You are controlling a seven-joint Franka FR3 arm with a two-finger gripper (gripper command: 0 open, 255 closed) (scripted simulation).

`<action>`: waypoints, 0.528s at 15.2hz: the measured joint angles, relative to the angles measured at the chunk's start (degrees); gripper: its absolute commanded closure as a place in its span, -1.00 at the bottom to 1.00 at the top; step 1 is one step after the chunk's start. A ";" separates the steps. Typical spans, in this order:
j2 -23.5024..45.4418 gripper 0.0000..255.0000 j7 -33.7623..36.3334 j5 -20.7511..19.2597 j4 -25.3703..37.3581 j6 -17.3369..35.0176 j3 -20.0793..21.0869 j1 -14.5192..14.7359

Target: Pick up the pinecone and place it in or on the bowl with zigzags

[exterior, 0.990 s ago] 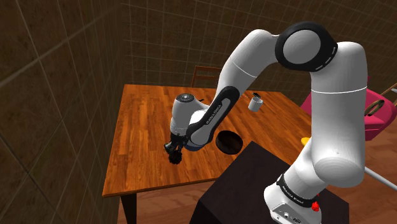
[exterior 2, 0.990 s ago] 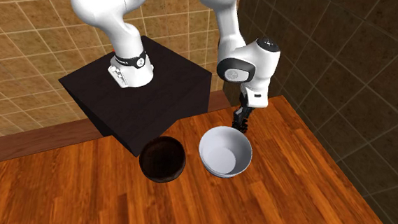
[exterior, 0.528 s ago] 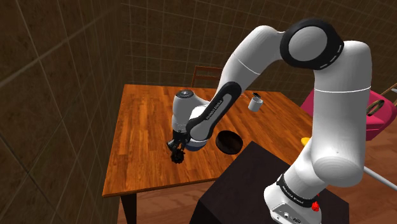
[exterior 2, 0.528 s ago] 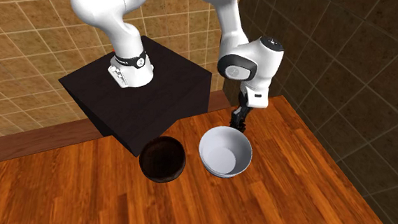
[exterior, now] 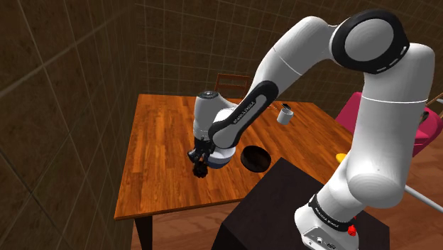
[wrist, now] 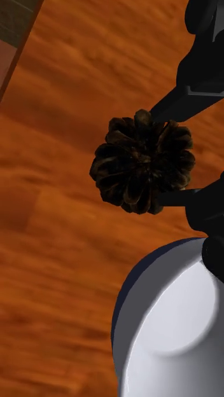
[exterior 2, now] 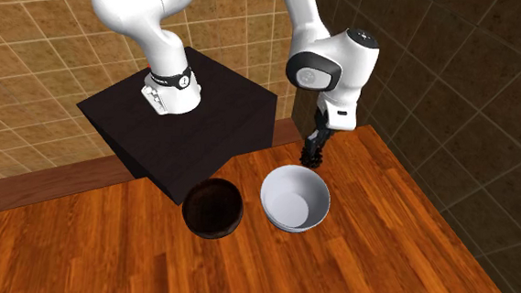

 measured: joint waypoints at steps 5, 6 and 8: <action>-3.97 1.00 -1.87 2.21 -0.82 -3.00 1.41 -1.12; -4.77 1.00 -2.21 2.66 -0.97 -3.62 1.66 -1.29; -6.19 1.00 -2.94 3.57 -0.91 -5.03 2.13 -1.60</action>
